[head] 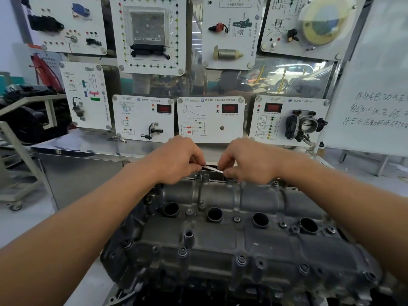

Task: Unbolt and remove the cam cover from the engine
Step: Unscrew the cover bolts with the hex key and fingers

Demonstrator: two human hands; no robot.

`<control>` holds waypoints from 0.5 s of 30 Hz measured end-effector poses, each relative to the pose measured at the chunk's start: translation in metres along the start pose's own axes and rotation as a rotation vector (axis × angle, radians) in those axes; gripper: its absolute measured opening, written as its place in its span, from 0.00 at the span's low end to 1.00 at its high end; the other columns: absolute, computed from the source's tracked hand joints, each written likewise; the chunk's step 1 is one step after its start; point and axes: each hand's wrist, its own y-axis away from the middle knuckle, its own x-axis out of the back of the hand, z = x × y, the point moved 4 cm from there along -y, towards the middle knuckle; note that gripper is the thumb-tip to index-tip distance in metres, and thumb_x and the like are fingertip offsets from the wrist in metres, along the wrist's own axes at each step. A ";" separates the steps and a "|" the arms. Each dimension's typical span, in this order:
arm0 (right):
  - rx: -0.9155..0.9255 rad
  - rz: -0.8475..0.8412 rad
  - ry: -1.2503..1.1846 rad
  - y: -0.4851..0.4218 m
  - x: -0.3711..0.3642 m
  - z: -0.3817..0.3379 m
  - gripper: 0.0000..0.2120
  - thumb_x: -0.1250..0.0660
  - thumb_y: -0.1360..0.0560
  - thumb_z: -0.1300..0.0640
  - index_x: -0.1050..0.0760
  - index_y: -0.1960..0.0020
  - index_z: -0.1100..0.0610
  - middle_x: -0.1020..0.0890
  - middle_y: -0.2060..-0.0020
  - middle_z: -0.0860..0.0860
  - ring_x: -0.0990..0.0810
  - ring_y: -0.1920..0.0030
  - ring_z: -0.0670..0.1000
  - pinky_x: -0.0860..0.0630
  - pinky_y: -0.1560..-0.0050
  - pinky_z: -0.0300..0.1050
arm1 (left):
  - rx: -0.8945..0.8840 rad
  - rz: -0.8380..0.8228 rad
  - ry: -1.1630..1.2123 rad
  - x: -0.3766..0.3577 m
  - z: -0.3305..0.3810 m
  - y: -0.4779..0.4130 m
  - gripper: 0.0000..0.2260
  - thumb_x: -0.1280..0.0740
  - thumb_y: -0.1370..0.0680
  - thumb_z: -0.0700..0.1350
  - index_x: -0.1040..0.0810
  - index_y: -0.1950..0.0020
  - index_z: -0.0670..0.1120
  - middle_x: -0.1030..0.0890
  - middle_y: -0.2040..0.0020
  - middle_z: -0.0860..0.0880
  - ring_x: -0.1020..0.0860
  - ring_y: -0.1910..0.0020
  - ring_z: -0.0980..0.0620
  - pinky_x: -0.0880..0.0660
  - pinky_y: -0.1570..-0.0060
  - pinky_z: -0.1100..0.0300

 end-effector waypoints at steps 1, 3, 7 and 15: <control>-0.008 -0.009 0.030 0.001 0.001 0.003 0.08 0.32 0.23 0.58 0.16 0.47 0.57 0.14 0.54 0.52 0.17 0.52 0.50 0.22 0.45 0.50 | 0.002 -0.001 0.003 0.000 0.000 0.000 0.07 0.26 0.24 0.40 0.14 0.47 0.47 0.19 0.60 0.56 0.22 0.60 0.66 0.23 0.50 0.66; -0.014 -0.021 0.067 0.000 0.002 0.007 0.08 0.31 0.23 0.60 0.16 0.46 0.57 0.14 0.52 0.52 0.17 0.50 0.52 0.22 0.43 0.51 | 0.008 -0.007 0.008 -0.001 0.000 0.000 0.07 0.26 0.24 0.41 0.14 0.47 0.46 0.18 0.59 0.55 0.23 0.60 0.67 0.24 0.51 0.67; 0.026 0.022 0.169 -0.011 0.005 0.013 0.11 0.35 0.24 0.64 0.17 0.46 0.57 0.15 0.53 0.53 0.19 0.54 0.53 0.22 0.47 0.48 | 0.030 -0.007 0.005 -0.002 -0.001 0.000 0.06 0.26 0.24 0.41 0.15 0.47 0.46 0.20 0.60 0.56 0.21 0.60 0.64 0.28 0.57 0.74; 0.301 0.184 0.530 -0.054 -0.004 0.010 0.14 0.41 0.19 0.61 0.23 0.37 0.50 0.21 0.44 0.48 0.25 0.41 0.53 0.30 0.43 0.50 | 0.164 -0.010 0.031 -0.003 -0.004 -0.006 0.07 0.27 0.26 0.44 0.15 0.64 0.48 0.18 0.69 0.56 0.20 0.67 0.61 0.23 0.61 0.61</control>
